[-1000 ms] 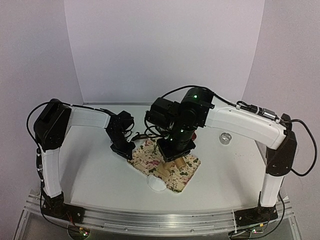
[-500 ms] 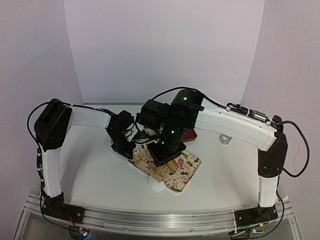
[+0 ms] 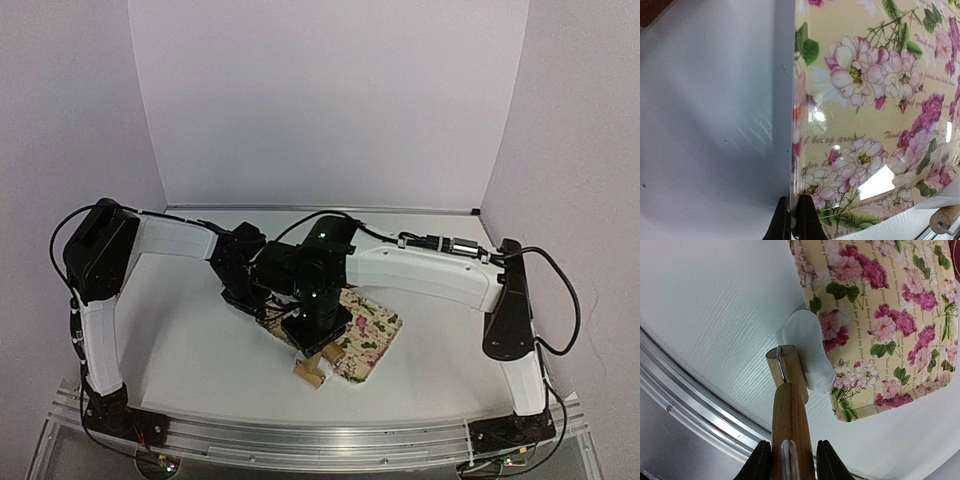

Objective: Roll out the dumpling wrappers from the dough

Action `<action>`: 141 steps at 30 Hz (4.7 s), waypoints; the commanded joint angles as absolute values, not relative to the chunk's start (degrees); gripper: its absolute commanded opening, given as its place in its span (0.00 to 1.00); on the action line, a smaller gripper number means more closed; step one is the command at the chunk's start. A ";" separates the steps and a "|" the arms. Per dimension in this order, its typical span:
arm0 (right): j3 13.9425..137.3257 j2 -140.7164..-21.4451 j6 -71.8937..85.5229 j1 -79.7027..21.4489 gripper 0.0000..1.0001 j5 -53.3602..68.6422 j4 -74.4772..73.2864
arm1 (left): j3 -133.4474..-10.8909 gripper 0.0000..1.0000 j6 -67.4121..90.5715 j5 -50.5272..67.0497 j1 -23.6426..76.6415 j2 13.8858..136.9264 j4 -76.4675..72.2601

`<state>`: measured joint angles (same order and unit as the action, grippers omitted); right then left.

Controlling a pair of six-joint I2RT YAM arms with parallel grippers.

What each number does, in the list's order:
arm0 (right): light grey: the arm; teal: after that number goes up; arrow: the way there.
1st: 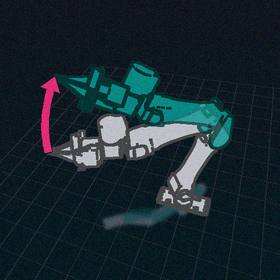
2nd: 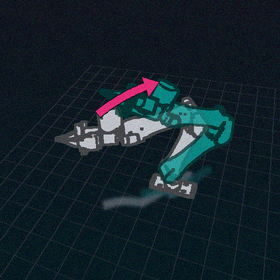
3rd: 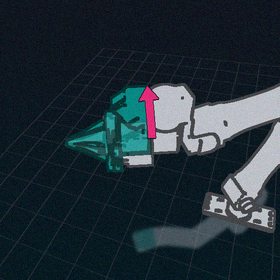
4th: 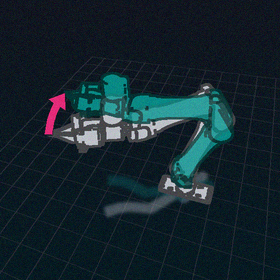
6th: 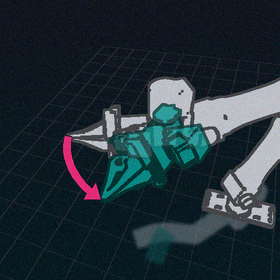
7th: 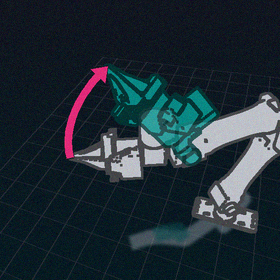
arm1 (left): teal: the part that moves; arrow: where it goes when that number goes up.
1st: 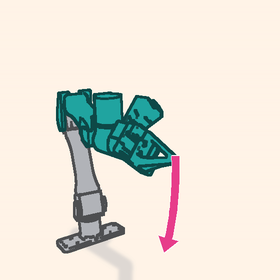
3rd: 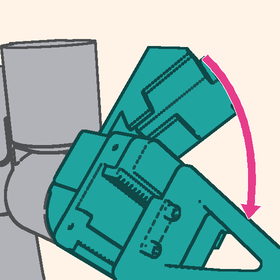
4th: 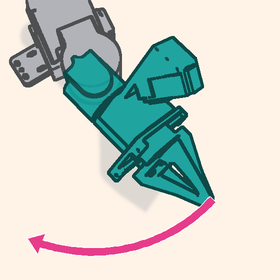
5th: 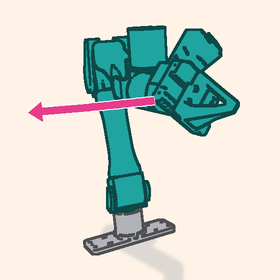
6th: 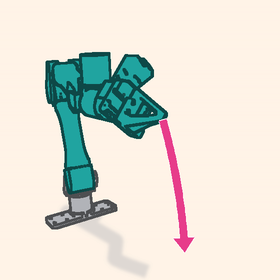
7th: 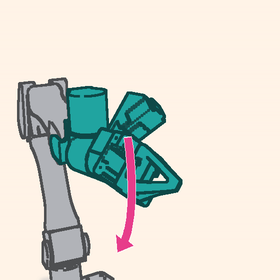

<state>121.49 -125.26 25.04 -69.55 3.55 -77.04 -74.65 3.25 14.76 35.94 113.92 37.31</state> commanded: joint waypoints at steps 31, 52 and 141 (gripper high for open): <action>124.10 -117.85 25.01 -60.11 0.00 -2.12 -90.37 | -62.11 0.00 7.37 9.20 35.83 103.02 45.85; 121.53 -118.80 11.96 -71.71 0.00 9.12 -79.64 | -63.66 0.00 6.59 9.72 35.86 104.65 46.42; 129.92 -122.84 19.17 -62.69 0.00 8.59 -88.49 | -64.28 0.00 -1.90 9.47 35.86 102.67 43.08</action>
<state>122.62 -125.90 19.59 -62.02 6.93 -75.17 -60.89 4.21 11.37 35.81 102.44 41.63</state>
